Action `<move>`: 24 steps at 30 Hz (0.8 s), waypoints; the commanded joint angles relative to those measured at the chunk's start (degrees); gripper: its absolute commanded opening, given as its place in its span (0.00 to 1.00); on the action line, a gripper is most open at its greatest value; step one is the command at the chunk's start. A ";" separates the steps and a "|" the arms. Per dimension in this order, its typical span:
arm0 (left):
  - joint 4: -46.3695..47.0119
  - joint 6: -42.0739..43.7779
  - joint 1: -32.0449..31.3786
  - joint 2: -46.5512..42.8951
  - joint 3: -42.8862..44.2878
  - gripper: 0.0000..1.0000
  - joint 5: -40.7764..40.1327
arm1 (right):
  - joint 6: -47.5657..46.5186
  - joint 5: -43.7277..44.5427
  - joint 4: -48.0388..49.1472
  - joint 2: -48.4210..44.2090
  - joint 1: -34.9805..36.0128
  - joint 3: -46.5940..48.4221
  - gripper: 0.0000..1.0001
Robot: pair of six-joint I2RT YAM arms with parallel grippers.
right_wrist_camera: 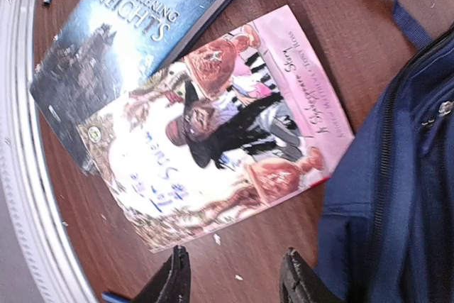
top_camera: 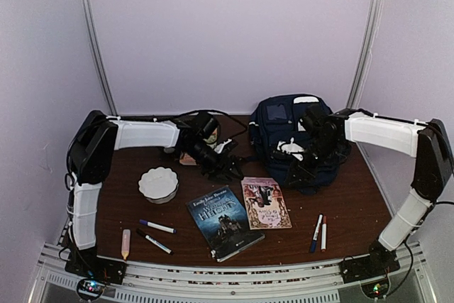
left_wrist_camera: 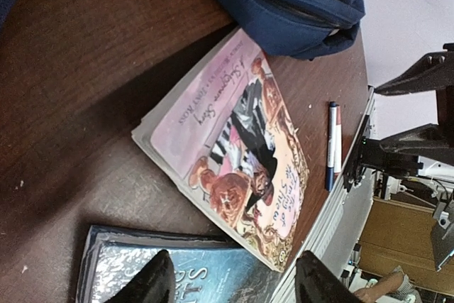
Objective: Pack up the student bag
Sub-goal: Place the student bag in the largest pocket of the bag, then pick up the book at the center of the board.
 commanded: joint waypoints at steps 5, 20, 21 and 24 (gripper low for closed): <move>-1.58 -1.72 -2.35 5.36 3.30 0.59 2.92 | 12.62 -12.88 5.68 7.30 0.40 -3.23 0.34; -8.74 -2.50 -3.22 11.44 8.36 0.56 5.42 | 21.17 -9.45 8.91 18.67 0.40 -4.06 0.26; -8.74 -2.71 -3.21 11.69 8.47 0.56 5.37 | 21.47 -9.41 8.93 18.97 0.40 -3.89 0.26; -10.28 -3.47 -3.22 13.07 9.95 0.57 5.66 | 22.19 -8.99 9.17 19.60 0.42 -3.60 0.26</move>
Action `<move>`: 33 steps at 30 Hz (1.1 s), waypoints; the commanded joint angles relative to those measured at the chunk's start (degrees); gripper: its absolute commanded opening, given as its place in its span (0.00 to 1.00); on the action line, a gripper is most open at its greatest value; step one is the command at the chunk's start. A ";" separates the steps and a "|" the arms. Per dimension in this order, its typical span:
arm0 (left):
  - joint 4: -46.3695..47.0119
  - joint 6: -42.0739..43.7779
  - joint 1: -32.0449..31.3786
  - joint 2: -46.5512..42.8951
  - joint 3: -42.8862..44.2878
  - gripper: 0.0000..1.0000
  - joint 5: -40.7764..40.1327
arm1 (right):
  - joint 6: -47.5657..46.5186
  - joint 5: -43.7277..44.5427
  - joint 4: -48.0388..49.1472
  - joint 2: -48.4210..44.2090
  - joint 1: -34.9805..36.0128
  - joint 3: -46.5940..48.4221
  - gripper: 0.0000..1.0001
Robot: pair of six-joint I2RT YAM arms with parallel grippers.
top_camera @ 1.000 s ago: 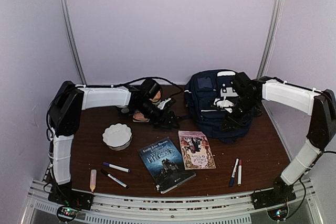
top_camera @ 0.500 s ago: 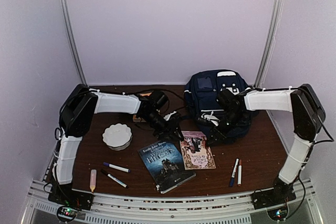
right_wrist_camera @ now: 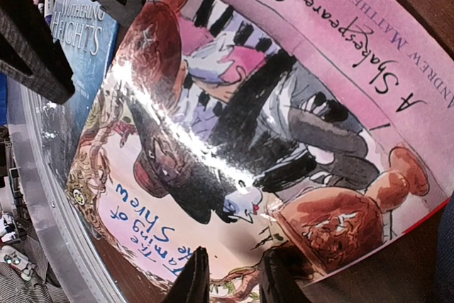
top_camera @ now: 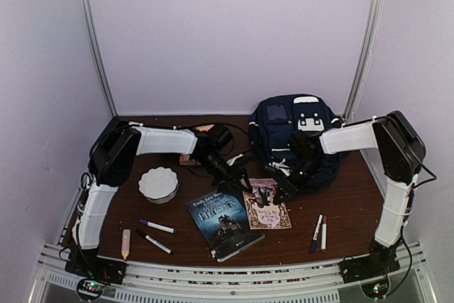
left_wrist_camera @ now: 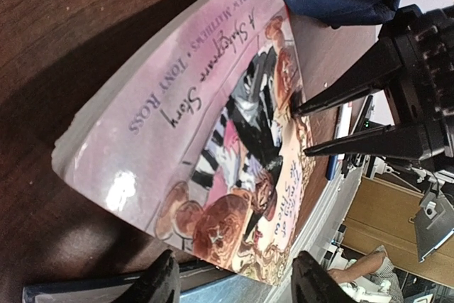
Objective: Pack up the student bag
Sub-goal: Pick up the book at the center of the board.
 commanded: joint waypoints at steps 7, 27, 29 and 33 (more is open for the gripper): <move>-7.53 -2.33 0.04 5.30 3.98 0.63 1.34 | 2.55 3.91 0.62 4.00 0.22 0.12 0.25; -0.83 -2.80 0.61 -0.12 2.82 0.53 -1.51 | 3.19 3.04 1.20 3.78 -0.73 -0.12 0.25; 1.45 -2.72 0.65 -0.53 2.65 0.53 0.07 | 3.20 2.92 1.19 3.89 -0.83 -0.08 0.25; 5.45 -5.07 0.63 0.39 1.79 0.53 2.58 | 2.97 2.60 1.16 3.46 -1.01 -0.16 0.25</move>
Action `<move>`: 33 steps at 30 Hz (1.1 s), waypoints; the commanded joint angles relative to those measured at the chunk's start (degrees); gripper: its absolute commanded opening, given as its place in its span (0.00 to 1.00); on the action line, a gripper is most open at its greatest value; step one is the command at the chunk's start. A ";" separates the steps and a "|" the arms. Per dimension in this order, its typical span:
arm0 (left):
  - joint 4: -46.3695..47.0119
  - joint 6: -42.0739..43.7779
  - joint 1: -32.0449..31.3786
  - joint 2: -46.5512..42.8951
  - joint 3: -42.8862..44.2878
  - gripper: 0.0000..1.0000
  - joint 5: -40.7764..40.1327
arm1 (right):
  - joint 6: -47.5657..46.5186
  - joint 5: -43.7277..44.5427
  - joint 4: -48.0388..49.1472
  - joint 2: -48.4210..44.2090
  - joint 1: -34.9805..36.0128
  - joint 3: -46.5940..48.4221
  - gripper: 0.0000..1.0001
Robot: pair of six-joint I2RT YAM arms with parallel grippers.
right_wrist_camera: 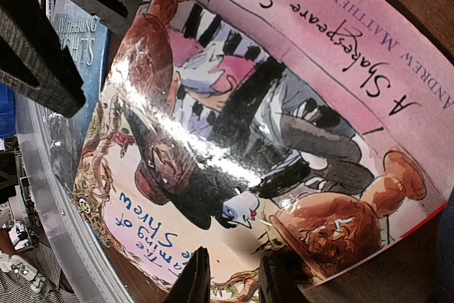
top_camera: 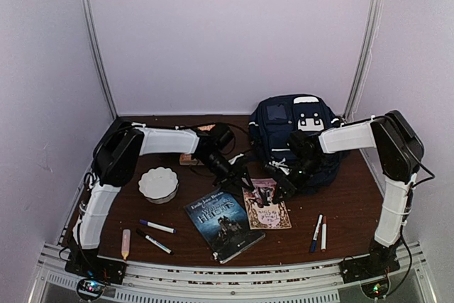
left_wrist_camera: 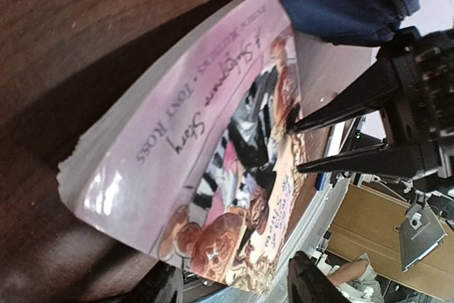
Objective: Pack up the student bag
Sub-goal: Pick up the book at the center of the board.
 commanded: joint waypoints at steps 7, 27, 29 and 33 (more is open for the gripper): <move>-3.27 -2.97 1.13 -2.15 -3.26 0.59 -4.61 | 0.39 2.92 1.86 1.90 -1.65 -1.63 0.25; 3.45 -7.43 0.37 5.14 -1.89 0.63 5.62 | 0.86 2.00 1.92 2.90 -1.77 -1.36 0.25; 5.61 -8.82 0.39 5.36 -2.69 0.63 6.82 | 0.91 2.00 1.99 2.84 -1.85 -1.35 0.25; 8.17 -10.33 0.35 6.05 -2.03 0.63 8.31 | 0.93 1.87 1.93 3.09 -1.87 -1.22 0.25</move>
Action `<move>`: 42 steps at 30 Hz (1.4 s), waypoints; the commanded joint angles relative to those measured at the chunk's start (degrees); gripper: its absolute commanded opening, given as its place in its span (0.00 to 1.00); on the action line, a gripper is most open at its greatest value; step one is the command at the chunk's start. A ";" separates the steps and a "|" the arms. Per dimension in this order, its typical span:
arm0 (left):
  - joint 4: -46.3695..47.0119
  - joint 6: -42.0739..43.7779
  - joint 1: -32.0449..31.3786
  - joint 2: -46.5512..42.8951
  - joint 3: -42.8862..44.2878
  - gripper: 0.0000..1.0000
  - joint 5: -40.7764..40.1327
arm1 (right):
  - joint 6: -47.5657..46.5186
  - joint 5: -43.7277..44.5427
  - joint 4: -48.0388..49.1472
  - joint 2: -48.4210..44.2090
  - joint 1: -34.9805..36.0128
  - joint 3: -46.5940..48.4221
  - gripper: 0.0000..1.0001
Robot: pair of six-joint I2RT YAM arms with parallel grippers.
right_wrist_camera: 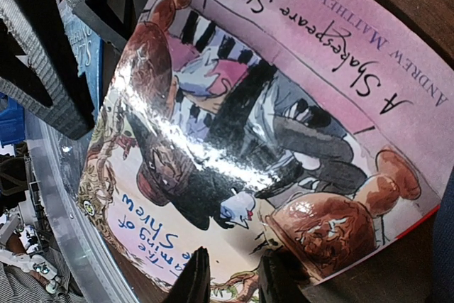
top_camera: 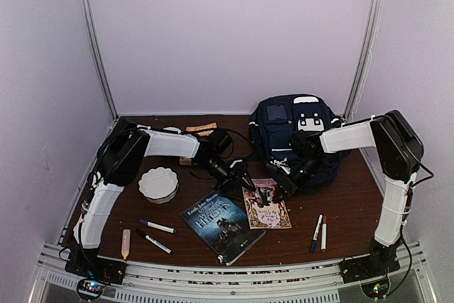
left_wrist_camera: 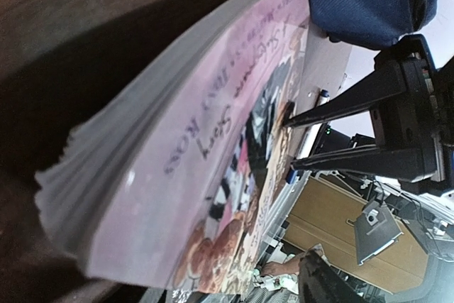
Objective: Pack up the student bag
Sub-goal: Pick up the book at the center of the board, then pass from the left arm to the right
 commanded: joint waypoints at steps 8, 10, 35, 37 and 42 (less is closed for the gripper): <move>9.03 -1.40 1.10 -0.38 -2.56 0.50 -3.23 | 0.27 3.81 1.36 2.71 -0.61 -0.85 0.25; 11.92 -1.97 1.42 -1.59 -3.88 0.46 -3.59 | 0.22 3.83 1.36 2.84 -0.61 -0.81 0.25; 15.91 3.19 3.17 -10.28 -8.81 0.00 -5.01 | -3.12 -1.92 -2.60 -3.43 -2.08 1.49 0.33; 13.68 6.66 3.36 -12.65 -8.75 0.00 -4.52 | -4.58 -4.48 -4.77 -6.73 -3.53 2.95 0.42; 4.95 17.40 3.34 -17.40 -6.01 0.00 -4.73 | -7.21 -6.81 -8.31 -13.43 -6.41 6.21 0.53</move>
